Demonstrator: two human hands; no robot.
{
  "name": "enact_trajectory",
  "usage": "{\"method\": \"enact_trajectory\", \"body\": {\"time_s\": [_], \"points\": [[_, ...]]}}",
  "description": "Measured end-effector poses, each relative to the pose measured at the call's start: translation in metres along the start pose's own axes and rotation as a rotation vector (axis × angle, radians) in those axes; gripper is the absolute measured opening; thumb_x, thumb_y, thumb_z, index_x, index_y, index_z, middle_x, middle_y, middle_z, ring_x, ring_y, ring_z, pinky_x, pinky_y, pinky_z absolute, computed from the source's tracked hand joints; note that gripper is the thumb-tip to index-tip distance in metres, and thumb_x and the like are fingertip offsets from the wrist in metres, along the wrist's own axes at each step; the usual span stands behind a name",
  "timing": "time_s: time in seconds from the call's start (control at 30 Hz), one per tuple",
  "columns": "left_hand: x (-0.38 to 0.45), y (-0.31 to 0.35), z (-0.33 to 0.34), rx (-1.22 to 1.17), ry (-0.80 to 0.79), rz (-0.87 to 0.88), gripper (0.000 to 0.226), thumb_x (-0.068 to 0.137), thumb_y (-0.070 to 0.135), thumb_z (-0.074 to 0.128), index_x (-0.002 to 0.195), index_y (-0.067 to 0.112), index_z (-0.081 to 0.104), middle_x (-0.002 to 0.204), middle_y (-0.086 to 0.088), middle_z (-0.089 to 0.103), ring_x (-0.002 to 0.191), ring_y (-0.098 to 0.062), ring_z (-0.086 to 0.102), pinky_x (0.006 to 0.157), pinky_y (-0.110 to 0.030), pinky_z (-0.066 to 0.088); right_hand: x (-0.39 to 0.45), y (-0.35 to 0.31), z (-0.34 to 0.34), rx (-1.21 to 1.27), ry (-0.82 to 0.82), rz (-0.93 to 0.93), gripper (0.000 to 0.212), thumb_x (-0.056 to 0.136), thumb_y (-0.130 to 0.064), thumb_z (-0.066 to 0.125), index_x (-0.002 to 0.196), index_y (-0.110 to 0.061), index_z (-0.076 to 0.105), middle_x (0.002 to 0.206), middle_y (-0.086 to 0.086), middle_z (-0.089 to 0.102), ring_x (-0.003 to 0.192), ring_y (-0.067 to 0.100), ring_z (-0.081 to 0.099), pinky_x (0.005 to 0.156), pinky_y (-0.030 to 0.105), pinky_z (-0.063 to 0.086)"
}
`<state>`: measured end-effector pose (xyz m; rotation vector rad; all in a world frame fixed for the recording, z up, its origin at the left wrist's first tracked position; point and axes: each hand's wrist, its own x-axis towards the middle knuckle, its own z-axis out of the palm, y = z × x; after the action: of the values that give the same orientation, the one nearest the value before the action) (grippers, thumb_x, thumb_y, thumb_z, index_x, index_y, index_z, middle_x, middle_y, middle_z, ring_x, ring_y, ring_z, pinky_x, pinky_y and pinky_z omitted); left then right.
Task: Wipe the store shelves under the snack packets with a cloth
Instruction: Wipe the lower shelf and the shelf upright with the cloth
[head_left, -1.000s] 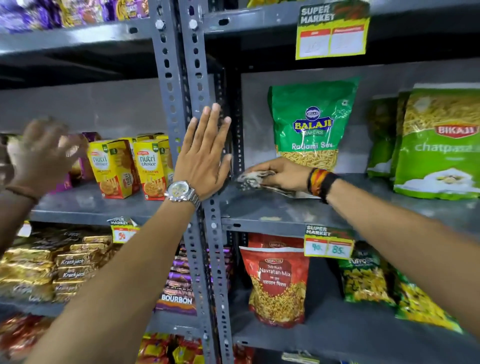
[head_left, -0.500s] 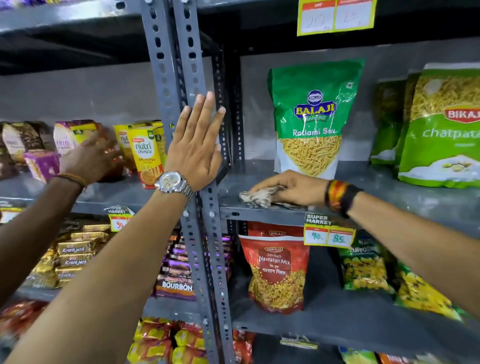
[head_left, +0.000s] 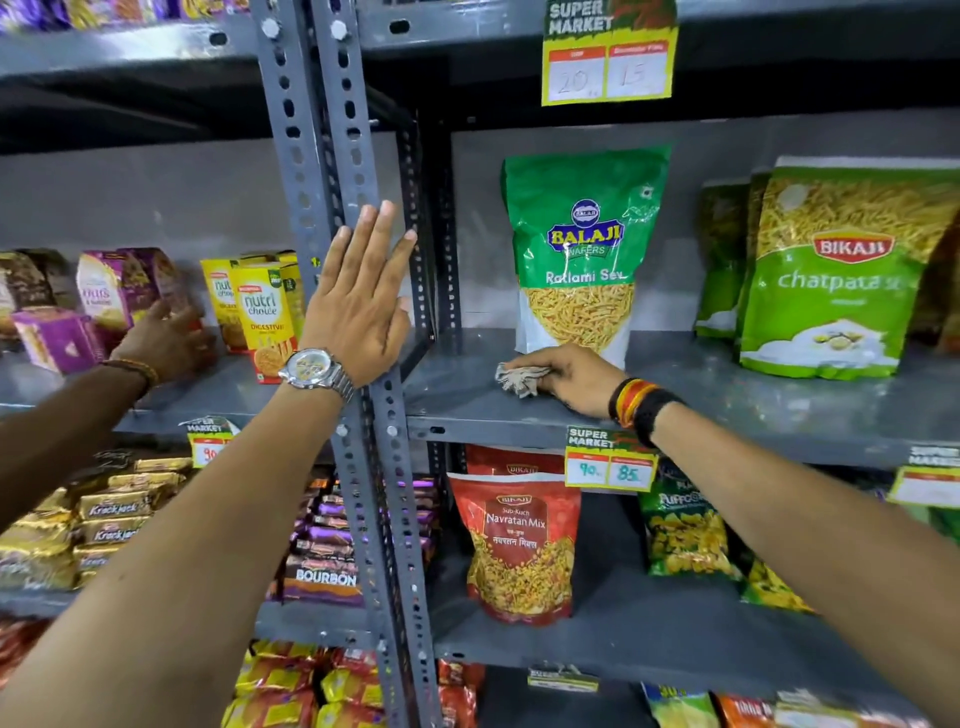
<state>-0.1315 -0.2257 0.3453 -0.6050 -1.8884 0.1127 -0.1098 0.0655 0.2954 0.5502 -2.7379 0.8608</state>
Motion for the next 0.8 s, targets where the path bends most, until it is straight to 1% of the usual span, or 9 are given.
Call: {"method": "enact_trajectory", "body": {"time_s": [0.13, 0.23, 0.37, 0.43, 0.5, 0.57, 0.63, 0.73, 0.8], "points": [[0.001, 0.001, -0.001, -0.005, -0.009, 0.006, 0.072, 0.096, 0.021, 0.041, 0.159, 0.007, 0.01, 0.167, -0.02, 0.002, 0.154, -0.033, -0.002, 0.124, -0.053, 0.007, -0.037, -0.009, -0.028, 0.065, -0.177, -0.039, 0.05, 0.093, -0.001, 0.053, 0.12, -0.041, 0.066, 0.117, 0.001, 0.074, 0.09, 0.037, 0.068, 0.084, 0.053, 0.055], [-0.001, 0.0, 0.0, 0.004, 0.004, -0.004, 0.071, 0.096, 0.021, 0.042, 0.159, 0.006, 0.011, 0.167, -0.02, 0.001, 0.155, -0.033, -0.002, 0.125, -0.052, 0.006, -0.065, -0.013, -0.059, 0.253, -0.286, -0.005, 0.046, 0.093, 0.0, 0.058, 0.119, -0.036, 0.067, 0.11, -0.011, 0.075, 0.095, 0.024, 0.072, 0.084, 0.036, 0.059], [0.0, 0.001, 0.002, -0.006, 0.013, -0.001, 0.07, 0.097, 0.022, 0.04, 0.159, 0.007, 0.011, 0.167, -0.02, 0.002, 0.155, -0.033, -0.001, 0.125, -0.053, 0.007, -0.046, -0.002, -0.064, 0.186, -0.037, 0.026, 0.044, 0.093, -0.005, 0.06, 0.119, -0.04, 0.063, 0.115, -0.009, 0.072, 0.106, 0.026, 0.068, 0.098, 0.043, 0.051], [-0.001, -0.001, 0.001, -0.012, 0.017, 0.001, 0.069, 0.097, 0.023, 0.038, 0.159, 0.007, 0.012, 0.167, -0.019, 0.003, 0.155, -0.032, -0.002, 0.125, -0.053, 0.007, -0.038, 0.0, -0.043, 0.154, -0.064, 0.048, 0.045, 0.094, -0.002, 0.057, 0.118, -0.04, 0.064, 0.084, -0.024, 0.075, 0.071, 0.013, 0.068, 0.076, 0.035, 0.052], [-0.001, -0.002, 0.002, -0.016, 0.019, 0.01, 0.068, 0.097, 0.023, 0.038, 0.159, 0.006, 0.012, 0.167, -0.019, 0.003, 0.155, -0.032, -0.002, 0.125, -0.053, 0.007, -0.043, -0.005, -0.03, 0.155, -0.151, 0.017, 0.046, 0.095, 0.001, 0.053, 0.123, -0.033, 0.065, 0.077, -0.027, 0.074, 0.055, 0.012, 0.053, 0.062, 0.031, 0.04], [-0.001, -0.003, 0.003, -0.011, 0.016, 0.017, 0.069, 0.097, 0.022, 0.038, 0.158, 0.006, 0.012, 0.167, -0.019, 0.001, 0.155, -0.032, -0.002, 0.125, -0.052, 0.007, -0.056, -0.013, -0.038, 0.185, -0.259, 0.006, 0.044, 0.095, -0.003, 0.056, 0.127, -0.032, 0.063, 0.105, -0.01, 0.076, 0.065, 0.019, 0.054, 0.062, 0.031, 0.042], [-0.001, -0.003, 0.004, -0.007, 0.017, 0.018, 0.069, 0.097, 0.022, 0.039, 0.158, 0.006, 0.012, 0.167, -0.019, 0.001, 0.155, -0.032, -0.002, 0.125, -0.053, 0.007, -0.062, -0.009, -0.062, 0.21, -0.276, 0.056, 0.044, 0.093, -0.004, 0.059, 0.13, -0.026, 0.062, 0.12, -0.002, 0.07, 0.078, 0.002, 0.065, 0.072, 0.015, 0.051], [0.0, -0.004, 0.004, -0.018, 0.021, 0.02, 0.069, 0.096, 0.022, 0.039, 0.158, 0.006, 0.013, 0.167, -0.02, 0.001, 0.155, -0.033, -0.003, 0.124, -0.053, 0.007, -0.06, 0.01, -0.09, 0.085, -0.094, 0.129, 0.042, 0.093, -0.003, 0.057, 0.13, -0.022, 0.061, 0.139, -0.003, 0.058, 0.122, 0.004, 0.056, 0.097, 0.004, 0.038], [0.0, -0.003, 0.003, -0.026, 0.015, 0.019, 0.069, 0.096, 0.022, 0.038, 0.158, 0.006, 0.013, 0.167, -0.019, 0.0, 0.155, -0.032, -0.003, 0.124, -0.054, 0.007, -0.058, 0.02, -0.089, 0.013, -0.049, 0.141, 0.042, 0.094, -0.001, 0.057, 0.131, -0.021, 0.06, 0.143, -0.001, 0.054, 0.134, 0.011, 0.046, 0.101, 0.005, 0.032]]}}
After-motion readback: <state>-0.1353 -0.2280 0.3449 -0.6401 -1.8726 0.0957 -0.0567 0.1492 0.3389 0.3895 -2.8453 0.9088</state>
